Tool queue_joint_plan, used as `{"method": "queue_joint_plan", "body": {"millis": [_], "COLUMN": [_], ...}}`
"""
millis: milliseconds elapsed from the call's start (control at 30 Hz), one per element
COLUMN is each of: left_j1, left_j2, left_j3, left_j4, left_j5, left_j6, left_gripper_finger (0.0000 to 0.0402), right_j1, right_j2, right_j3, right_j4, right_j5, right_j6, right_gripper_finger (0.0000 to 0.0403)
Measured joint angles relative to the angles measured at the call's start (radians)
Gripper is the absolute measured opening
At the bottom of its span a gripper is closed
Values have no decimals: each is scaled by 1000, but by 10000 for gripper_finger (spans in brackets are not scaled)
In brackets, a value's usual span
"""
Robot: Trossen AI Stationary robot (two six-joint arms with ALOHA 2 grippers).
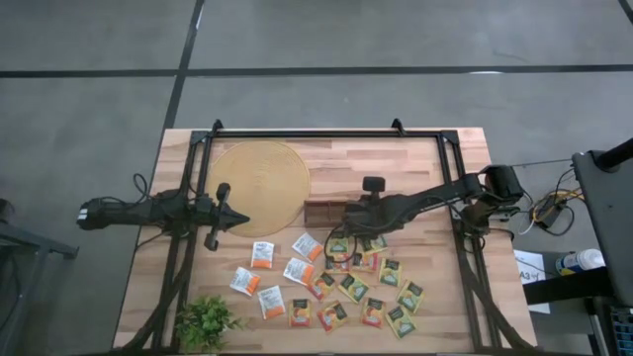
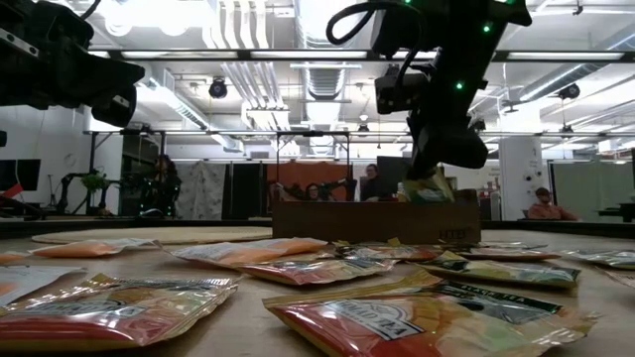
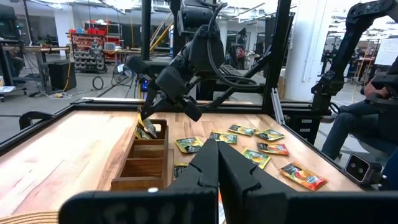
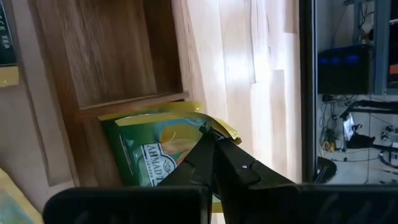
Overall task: Pick & Place Tea
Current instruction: Put the yellow tea bag into the right section of the wooden organizer
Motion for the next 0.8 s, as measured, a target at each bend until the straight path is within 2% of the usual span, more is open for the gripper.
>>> {"method": "queue_joint_plan", "body": {"millis": [333,800], "left_j1": [0,1], "left_j2": [0,0], "left_j3": [0,0], "left_j4": [0,0], "left_j5": [0,0], "left_j6": [0,0], "left_gripper_finger": [0,0], "right_j1": [0,-4], "right_j2": [0,-2], "right_j3": [-21,-27], "right_j4": [18,26], "right_j5": [1,21], "right_j6": [-2,31], "right_gripper_finger": [16,134]}}
